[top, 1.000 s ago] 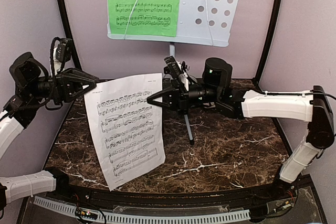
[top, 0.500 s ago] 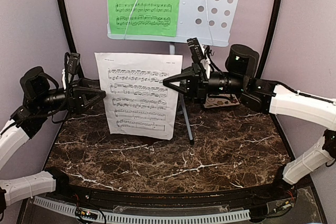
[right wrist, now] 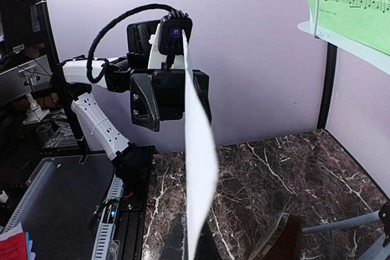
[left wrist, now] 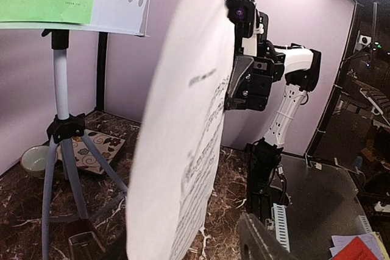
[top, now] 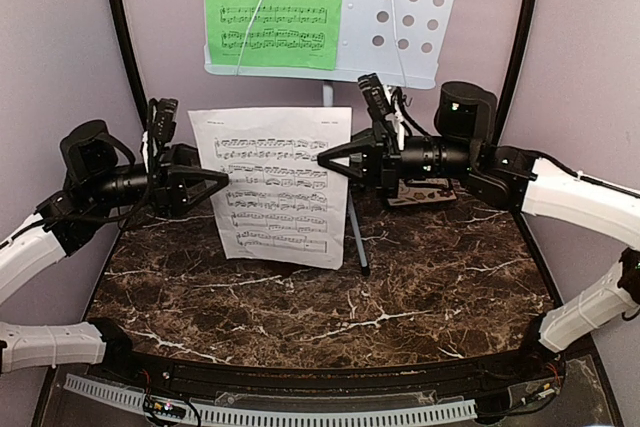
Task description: Set up the instrument practice props
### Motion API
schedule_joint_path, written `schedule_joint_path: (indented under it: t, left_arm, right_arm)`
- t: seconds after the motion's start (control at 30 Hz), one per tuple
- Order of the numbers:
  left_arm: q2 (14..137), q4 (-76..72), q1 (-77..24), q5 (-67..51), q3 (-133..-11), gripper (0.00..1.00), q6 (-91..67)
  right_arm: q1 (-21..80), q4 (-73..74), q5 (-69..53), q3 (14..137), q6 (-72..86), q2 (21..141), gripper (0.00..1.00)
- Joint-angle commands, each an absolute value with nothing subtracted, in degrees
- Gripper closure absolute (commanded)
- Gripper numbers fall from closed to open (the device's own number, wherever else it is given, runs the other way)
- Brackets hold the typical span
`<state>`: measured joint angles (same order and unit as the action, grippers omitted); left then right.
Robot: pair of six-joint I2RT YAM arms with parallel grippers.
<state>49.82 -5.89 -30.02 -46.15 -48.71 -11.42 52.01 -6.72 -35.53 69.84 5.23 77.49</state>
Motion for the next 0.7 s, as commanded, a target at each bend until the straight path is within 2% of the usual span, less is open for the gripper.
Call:
schedule_joint_path:
  t: [0.0,0.17,0.3,0.53,0.67]
  left_arm:
    - [50.99,-8.06,-31.45,-44.42,-50.89,0.55,-7.83]
    - [52.89,-13.5,-31.52,-38.39,-52.18,0.87,-10.59]
    - [54.92,-20.26,-32.11,-38.28,-54.19,1.0,-14.11]
    - [64.18,-28.43,-33.9,-40.27,-64.28,1.0,-22.02]
    - [68.99,-22.11,-37.94,-41.26,-71.96,0.75,-16.52]
  right_arm:
    - [51.16,-5.83,-34.15,72.73,3.99,74.46,1.0]
    - [49.89,-3.96,-31.28,73.4,1.43,72.82,1.0]
    - [48.62,-3.32,-27.76,74.65,0.15,72.04,1.0]
    - [47.76,-3.31,-19.39,78.25,-3.04,71.28,1.0]
    - [47.07,-2.98,-19.78,80.4,-3.54,71.37,1.0]
